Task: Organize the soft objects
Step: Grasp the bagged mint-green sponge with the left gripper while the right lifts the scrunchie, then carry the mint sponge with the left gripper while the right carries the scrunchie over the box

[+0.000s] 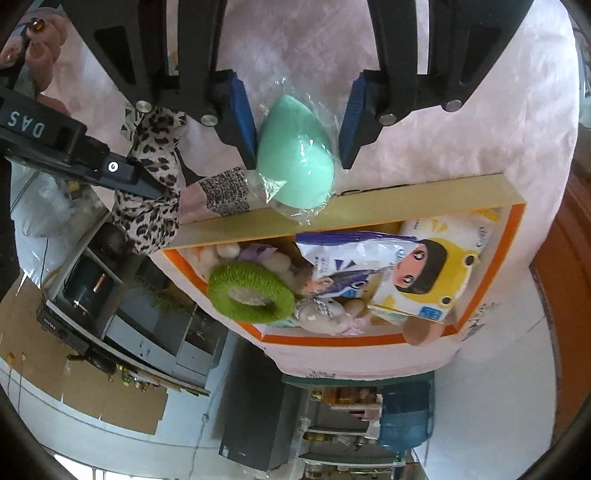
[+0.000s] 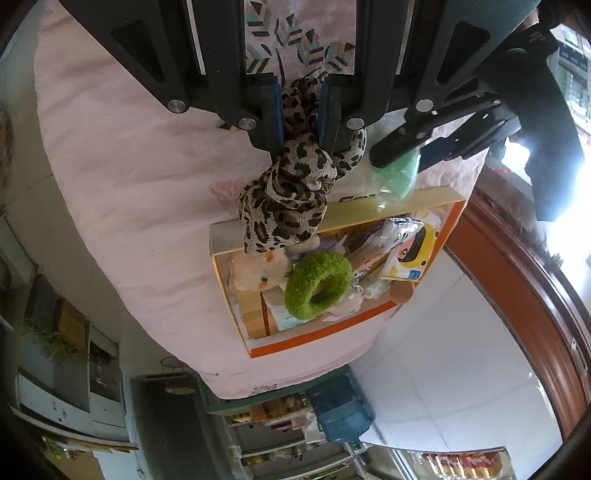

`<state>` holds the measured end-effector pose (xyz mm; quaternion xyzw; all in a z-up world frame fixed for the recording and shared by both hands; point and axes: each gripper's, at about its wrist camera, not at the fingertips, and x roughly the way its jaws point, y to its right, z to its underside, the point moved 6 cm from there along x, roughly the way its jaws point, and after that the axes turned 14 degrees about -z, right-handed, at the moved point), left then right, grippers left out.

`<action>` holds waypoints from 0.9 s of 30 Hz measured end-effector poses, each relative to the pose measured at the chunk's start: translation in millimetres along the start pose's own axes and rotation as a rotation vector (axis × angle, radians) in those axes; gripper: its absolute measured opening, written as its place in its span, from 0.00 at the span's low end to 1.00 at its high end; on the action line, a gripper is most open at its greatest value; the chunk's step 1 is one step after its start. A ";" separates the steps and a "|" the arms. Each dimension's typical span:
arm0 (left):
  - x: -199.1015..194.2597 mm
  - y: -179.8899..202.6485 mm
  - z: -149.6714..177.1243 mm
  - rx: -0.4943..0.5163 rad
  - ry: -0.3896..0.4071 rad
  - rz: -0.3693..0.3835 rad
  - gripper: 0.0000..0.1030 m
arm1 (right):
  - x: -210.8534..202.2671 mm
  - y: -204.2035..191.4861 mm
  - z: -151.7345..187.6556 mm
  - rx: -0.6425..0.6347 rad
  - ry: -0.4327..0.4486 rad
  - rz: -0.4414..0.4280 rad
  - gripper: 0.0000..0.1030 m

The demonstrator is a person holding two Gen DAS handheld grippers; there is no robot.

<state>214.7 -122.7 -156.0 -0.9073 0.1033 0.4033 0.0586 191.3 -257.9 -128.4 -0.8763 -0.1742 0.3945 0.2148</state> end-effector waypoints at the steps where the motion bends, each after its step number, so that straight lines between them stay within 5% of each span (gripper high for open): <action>1: -3.6 -2.5 0.0 -0.011 0.009 -0.002 0.42 | 0.1 -0.6 0.6 -0.002 0.000 -0.001 0.15; 13: -46.8 -23.9 -16.8 -0.077 0.081 0.012 0.42 | -3.7 -26.4 -12.4 -0.068 0.015 -0.016 0.15; 27: -59.5 -55.3 -71.4 -0.122 0.154 -0.063 0.42 | 1.7 -56.7 -67.4 -0.188 0.026 -0.045 0.15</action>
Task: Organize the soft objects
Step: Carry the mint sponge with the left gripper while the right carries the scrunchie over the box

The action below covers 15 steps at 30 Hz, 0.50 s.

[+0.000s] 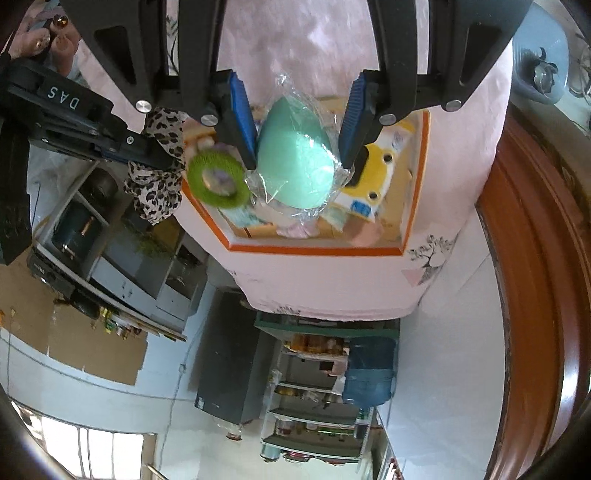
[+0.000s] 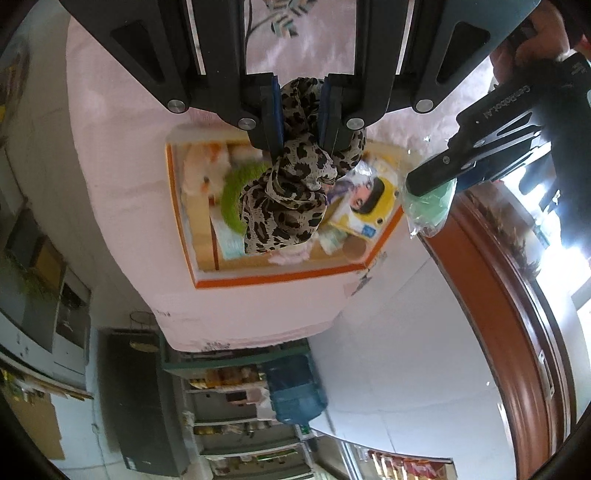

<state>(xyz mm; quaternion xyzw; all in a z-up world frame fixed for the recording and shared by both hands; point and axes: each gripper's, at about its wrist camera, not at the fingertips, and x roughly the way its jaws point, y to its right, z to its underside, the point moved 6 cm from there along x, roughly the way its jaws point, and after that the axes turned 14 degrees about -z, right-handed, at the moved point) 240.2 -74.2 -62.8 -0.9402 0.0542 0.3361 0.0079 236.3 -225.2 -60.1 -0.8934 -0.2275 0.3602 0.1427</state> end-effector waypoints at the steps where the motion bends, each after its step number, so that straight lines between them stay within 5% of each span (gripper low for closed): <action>1: 1.7 -1.3 -3.7 -0.008 0.002 -0.001 0.42 | 1.3 0.0 -4.1 -0.001 0.001 -0.005 0.15; 15: 39.3 1.1 -38.6 -0.014 0.011 -0.039 0.43 | 29.5 19.6 -53.6 -0.017 0.010 0.000 0.15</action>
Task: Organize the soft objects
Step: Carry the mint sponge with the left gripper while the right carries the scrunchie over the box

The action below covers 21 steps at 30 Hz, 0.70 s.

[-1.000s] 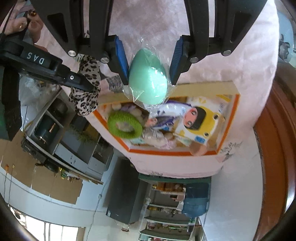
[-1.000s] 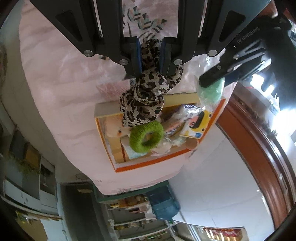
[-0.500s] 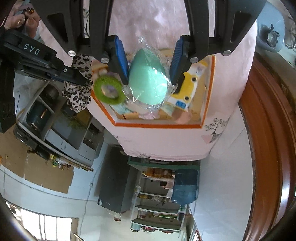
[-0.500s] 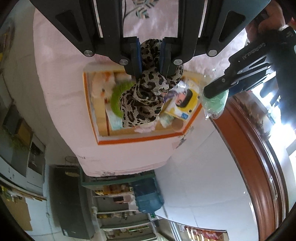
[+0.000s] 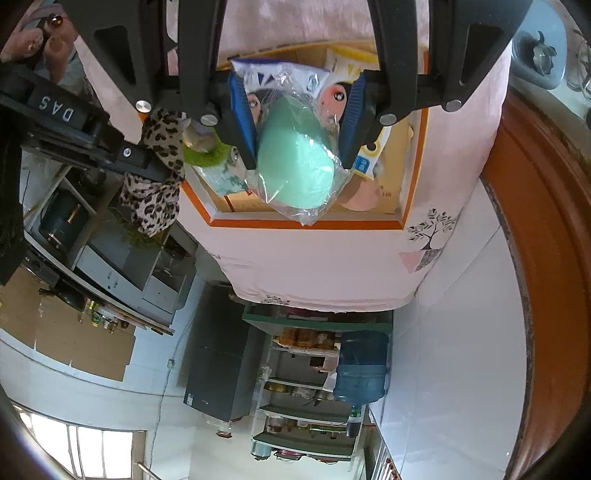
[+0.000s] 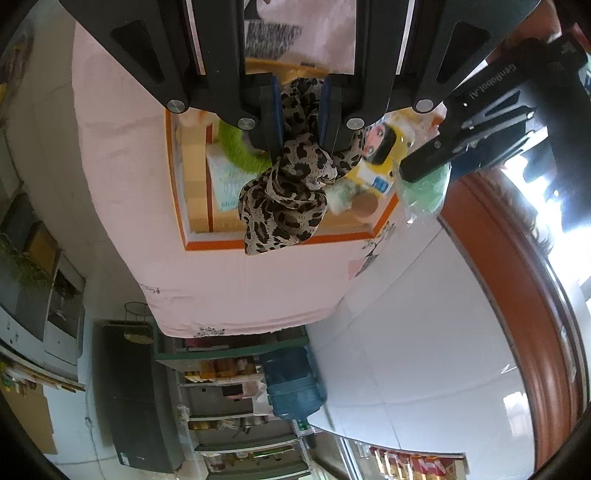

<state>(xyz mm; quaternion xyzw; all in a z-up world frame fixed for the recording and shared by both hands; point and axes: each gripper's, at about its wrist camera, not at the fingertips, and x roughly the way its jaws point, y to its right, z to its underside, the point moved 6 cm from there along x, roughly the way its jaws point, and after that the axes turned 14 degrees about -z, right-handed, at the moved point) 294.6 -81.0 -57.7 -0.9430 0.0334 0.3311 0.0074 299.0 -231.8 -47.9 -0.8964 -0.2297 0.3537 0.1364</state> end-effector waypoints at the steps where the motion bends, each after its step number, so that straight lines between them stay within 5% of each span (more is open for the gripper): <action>1: 4.2 0.3 -1.1 -0.001 -0.003 -0.004 0.43 | 1.6 1.3 -3.0 -0.003 0.000 0.003 0.15; 21: 54.2 6.2 -4.2 0.028 -0.039 -0.076 0.43 | 46.4 25.3 -27.4 -0.005 -0.056 0.014 0.16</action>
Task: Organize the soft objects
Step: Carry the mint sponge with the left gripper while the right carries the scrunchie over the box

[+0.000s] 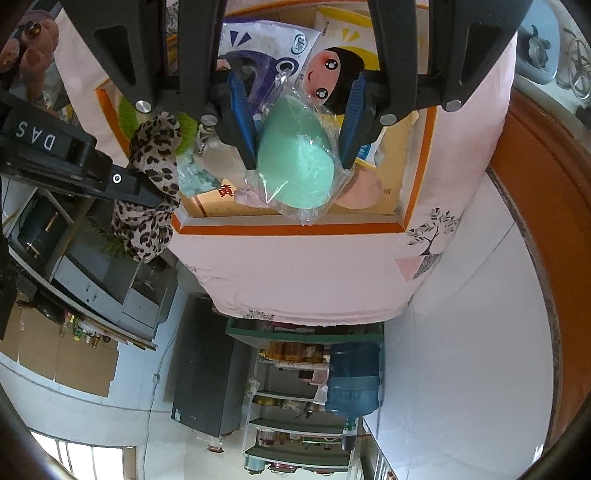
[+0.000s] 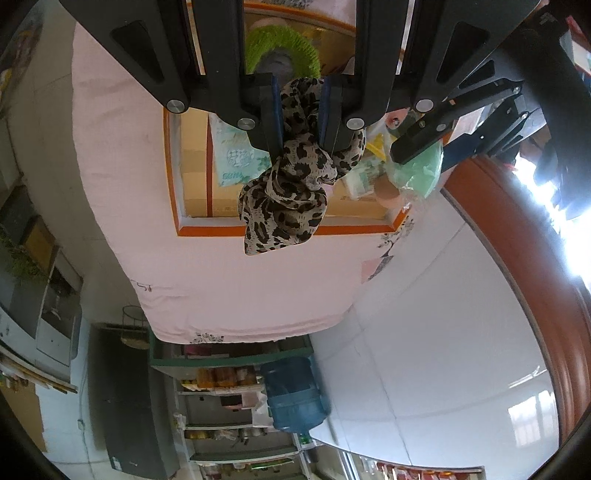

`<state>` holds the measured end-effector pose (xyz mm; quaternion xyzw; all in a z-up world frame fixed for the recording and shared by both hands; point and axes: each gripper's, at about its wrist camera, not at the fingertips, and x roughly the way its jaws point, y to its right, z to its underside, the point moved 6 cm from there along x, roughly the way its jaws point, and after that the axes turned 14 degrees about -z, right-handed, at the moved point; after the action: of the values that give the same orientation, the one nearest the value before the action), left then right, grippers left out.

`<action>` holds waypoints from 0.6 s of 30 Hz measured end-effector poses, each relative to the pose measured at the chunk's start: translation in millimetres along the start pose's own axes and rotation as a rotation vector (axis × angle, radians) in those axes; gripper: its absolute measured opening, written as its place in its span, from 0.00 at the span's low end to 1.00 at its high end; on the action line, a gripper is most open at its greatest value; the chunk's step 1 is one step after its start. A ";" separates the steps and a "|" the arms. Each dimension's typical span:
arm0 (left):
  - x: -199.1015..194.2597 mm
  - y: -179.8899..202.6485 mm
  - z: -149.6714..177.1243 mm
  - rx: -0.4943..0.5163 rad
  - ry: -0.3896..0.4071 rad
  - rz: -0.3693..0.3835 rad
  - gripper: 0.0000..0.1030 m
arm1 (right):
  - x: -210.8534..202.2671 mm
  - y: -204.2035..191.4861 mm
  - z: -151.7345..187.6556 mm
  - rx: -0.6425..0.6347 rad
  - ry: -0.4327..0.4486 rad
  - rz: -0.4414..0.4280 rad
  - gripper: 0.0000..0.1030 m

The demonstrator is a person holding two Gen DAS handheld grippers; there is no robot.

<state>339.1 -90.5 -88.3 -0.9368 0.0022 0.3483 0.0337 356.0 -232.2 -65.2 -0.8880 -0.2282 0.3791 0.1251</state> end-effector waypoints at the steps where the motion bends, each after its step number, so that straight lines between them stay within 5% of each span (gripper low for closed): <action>1: 2.4 0.5 0.6 0.000 -0.004 -0.001 0.43 | 1.9 1.5 -0.1 0.001 -0.004 0.001 0.16; 18: 26.8 5.8 4.4 0.006 -0.031 -0.007 0.43 | 18.1 14.8 0.6 0.019 -0.037 -0.003 0.16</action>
<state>356.4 -95.4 -109.5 -0.9311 -0.0008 0.3628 0.0377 371.1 -235.9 -82.6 -0.8793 -0.2281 0.3974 0.1297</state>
